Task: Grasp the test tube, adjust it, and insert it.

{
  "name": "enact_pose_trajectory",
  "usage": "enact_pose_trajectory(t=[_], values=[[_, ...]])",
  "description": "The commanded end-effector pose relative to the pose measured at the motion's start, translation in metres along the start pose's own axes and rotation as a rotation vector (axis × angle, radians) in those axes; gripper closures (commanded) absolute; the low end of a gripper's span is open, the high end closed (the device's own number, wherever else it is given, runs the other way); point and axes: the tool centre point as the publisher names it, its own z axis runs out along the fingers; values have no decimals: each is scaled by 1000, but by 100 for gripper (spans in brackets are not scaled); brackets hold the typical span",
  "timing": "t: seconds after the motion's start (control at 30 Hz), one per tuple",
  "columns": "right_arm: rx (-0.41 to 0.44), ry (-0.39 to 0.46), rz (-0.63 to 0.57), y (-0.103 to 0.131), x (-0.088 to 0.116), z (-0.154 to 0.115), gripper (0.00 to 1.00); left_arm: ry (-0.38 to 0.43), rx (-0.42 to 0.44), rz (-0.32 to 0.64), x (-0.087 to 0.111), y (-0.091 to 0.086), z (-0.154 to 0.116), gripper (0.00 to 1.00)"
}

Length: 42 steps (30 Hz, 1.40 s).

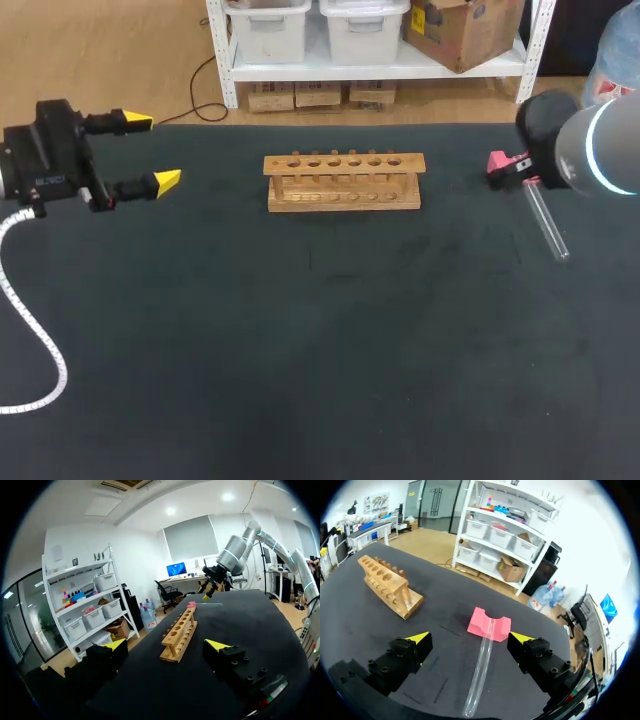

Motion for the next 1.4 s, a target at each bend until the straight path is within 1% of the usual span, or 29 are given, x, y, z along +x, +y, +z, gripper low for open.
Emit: enact_pose_trajectory(t=[0.03, 0.23, 0.37, 0.63, 0.83, 0.9, 1.03, 1.27, 1.4], values=[[27, 33, 49, -1, 1, -6, 0, -21, -16, 2, 2, -4, -1, 0], [-12, 109, 186, -10, 9, 0, 0, -21, -16, 2, 2, -4, -1, 0], [-20, 111, 226, -16, 11, -1, 0, -21, -16, 2, 2, -4, -1, 0], [-8, 95, 236, -32, 15, -10, 0, -21, -16, 2, 2, -4, -1, 0], [2, 93, 224, -38, 23, -10, 0, -21, -16, 2, 2, -4, -1, 0], [-11, 86, 216, -38, 24, -9, 0, -21, -16, 2, 2, -4, -1, 0], [-62, 70, 189, -33, 28, -6, 0, -21, -16, 2, 2, -4, -1, 0], [-88, 88, 147, -25, 36, 5, 0, -21, -16, 2, 2, -4, -1, 0], [-96, 95, 137, -21, 38, 8, 0, -21, -16, 2, 2, -4, -1, 0]])
